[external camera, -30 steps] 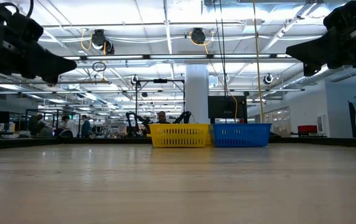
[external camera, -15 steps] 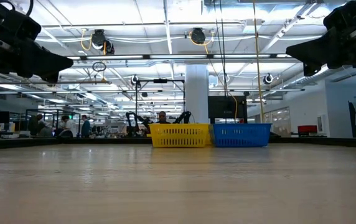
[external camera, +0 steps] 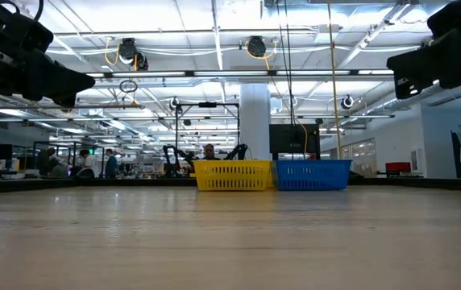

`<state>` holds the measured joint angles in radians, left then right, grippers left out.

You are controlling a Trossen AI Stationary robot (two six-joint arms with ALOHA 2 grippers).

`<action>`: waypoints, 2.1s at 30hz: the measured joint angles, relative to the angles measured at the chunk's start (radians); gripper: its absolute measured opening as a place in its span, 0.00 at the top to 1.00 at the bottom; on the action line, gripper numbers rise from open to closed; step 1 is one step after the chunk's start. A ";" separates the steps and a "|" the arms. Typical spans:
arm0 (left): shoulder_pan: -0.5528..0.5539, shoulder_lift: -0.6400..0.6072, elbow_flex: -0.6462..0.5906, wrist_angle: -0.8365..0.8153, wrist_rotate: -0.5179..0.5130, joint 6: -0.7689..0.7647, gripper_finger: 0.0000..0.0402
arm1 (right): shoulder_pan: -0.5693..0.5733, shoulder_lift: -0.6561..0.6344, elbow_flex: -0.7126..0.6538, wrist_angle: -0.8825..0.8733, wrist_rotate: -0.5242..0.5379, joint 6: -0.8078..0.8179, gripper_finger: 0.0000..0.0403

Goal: Pick & Place Travel size toiletries
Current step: Return to Home Position

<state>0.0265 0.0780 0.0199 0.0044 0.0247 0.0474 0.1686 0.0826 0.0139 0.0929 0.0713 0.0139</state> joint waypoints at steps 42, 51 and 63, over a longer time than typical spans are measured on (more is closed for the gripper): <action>0.000 0.000 -0.001 0.001 0.000 0.000 0.95 | -0.130 -0.051 0.000 -0.052 -0.024 -0.027 0.99; 0.000 0.000 -0.001 0.000 -0.001 0.000 1.00 | -0.130 -0.051 0.000 -0.052 -0.023 -0.027 0.99; 0.000 0.000 -0.001 0.000 -0.001 0.000 0.94 | -0.130 -0.051 0.000 -0.052 -0.022 -0.027 0.99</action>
<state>0.0265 0.0784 0.0193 0.0048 0.0242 0.0478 0.0383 0.0319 0.0139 0.0406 0.0494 -0.0128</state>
